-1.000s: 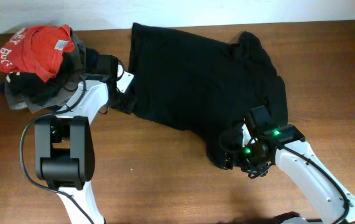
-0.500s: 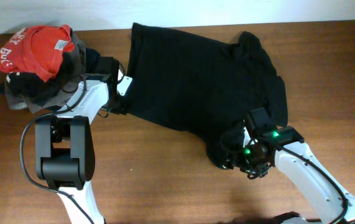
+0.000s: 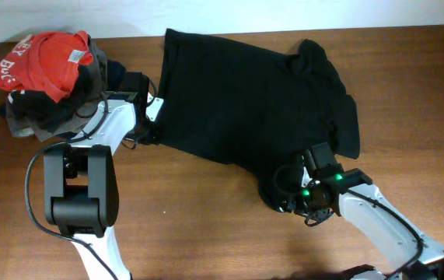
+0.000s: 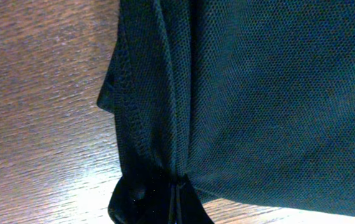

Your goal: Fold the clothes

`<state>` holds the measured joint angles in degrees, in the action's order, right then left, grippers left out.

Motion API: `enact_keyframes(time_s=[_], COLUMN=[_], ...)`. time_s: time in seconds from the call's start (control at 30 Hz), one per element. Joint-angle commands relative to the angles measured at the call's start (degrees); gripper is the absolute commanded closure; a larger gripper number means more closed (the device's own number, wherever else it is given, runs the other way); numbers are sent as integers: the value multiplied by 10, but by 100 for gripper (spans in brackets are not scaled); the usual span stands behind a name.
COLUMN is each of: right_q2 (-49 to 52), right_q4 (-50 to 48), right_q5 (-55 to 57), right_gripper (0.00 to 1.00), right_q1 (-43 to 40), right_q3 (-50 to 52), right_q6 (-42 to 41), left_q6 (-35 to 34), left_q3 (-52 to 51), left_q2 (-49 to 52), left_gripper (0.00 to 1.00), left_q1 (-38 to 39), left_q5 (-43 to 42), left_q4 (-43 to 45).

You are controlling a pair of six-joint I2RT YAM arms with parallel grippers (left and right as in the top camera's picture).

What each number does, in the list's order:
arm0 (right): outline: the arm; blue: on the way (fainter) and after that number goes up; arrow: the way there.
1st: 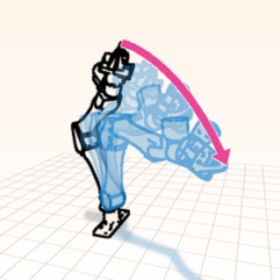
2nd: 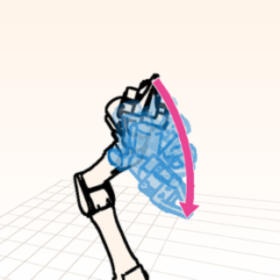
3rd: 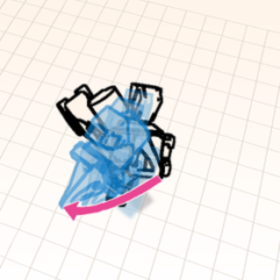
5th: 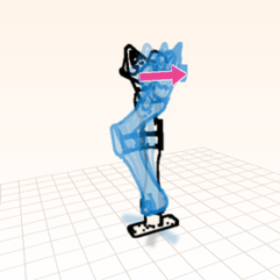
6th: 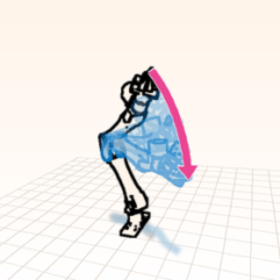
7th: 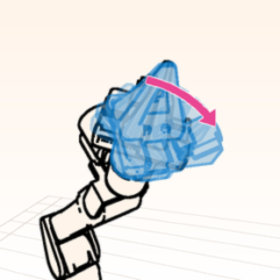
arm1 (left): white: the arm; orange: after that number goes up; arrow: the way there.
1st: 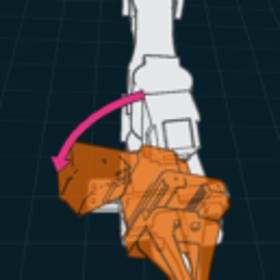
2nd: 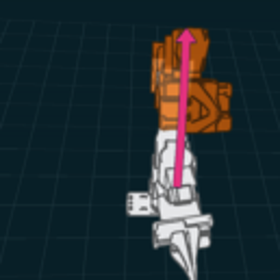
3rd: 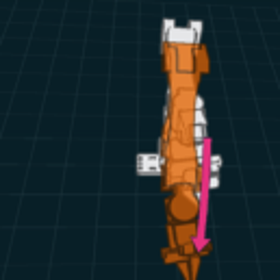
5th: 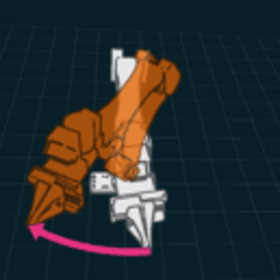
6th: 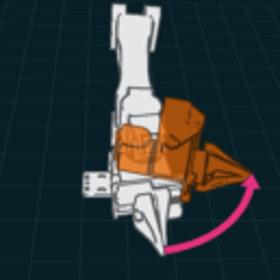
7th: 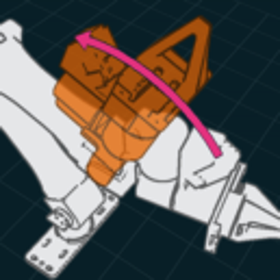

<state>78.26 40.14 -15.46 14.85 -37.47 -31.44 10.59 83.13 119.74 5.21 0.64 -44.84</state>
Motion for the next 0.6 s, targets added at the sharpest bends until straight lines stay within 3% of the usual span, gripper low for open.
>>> enact_keyframes(time_s=[0.0, 0.2, 0.43, 0.57], right_q2=[22, 60, 64, 63], right_q4=[-16, -40, -28, 33], right_q5=[9, 9, 13, 9], right_gripper=[53, 61, 95, 96], right_q1=[5, 5, -25, -94], right_q3=[5, 5, -3, -44], right_q6=[-6, -5, -3, 43], left_q6=[-9, -20, -31, -36], left_q3=[-7, -7, 6, 40], left_q2=[16, 16, 15, 15], left_gripper=[99, 99, 99, 99], left_q1=[-4, -6, -10, -20], left_q5=[2, 2, 2, 2], left_q4=[-12, -12, -32, -83])
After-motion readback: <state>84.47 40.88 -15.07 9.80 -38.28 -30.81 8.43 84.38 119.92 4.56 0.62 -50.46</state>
